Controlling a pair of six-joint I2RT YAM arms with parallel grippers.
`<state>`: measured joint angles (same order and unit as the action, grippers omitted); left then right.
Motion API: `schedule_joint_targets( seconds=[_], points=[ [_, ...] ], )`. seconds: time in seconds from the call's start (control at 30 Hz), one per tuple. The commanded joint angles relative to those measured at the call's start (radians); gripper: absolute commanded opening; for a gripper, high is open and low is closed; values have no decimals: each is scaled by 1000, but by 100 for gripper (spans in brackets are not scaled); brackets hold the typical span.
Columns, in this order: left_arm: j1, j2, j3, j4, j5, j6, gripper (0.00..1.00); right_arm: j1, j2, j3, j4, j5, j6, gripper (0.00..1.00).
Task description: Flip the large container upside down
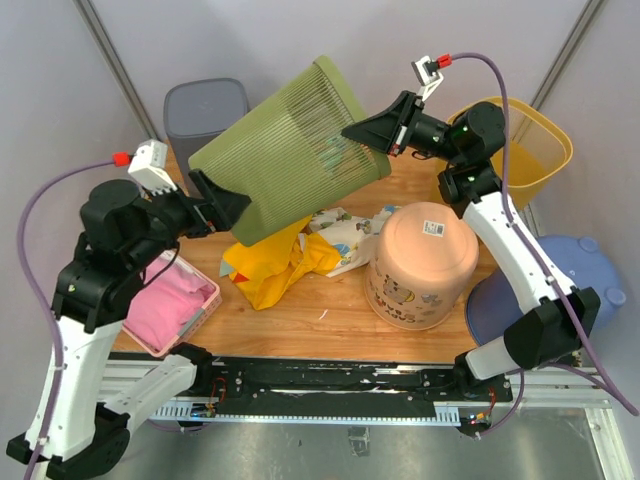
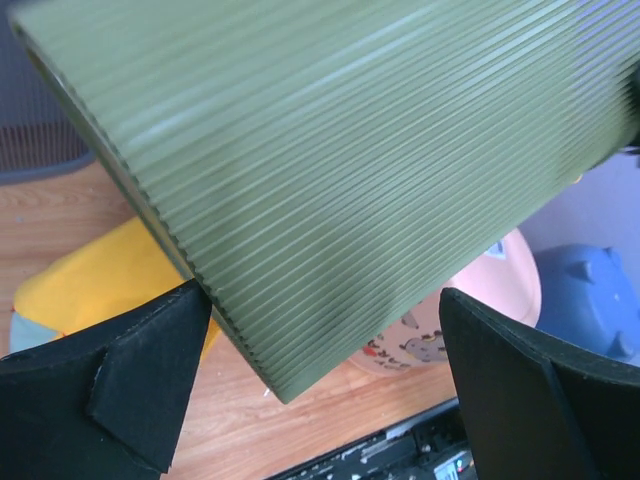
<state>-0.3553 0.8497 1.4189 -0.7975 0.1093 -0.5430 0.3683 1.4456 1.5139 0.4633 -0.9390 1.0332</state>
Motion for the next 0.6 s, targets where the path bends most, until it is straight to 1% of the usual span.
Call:
schedule_joint_targets(
  seconds=[0.0,0.17,0.33,0.4,0.5,0.57],
  points=[
    [2,-9,158,-48,-104,46,99,-12,13,-2,285,-16,248,1],
    [2,-11,225,-73,-156,75,99,-12,26,-63,386,1,385,0],
    [2,-17,272,-91,-236,77,99,-11,22,-107,418,3,443,1],
    [1,-20,302,-87,-268,67,99,-5,21,-130,455,0,485,1],
    [2,-25,337,-67,-306,64,99,23,7,-172,492,-10,525,1],
    [2,-27,354,-54,-324,63,99,65,-9,-202,496,-14,533,1]
  ],
)
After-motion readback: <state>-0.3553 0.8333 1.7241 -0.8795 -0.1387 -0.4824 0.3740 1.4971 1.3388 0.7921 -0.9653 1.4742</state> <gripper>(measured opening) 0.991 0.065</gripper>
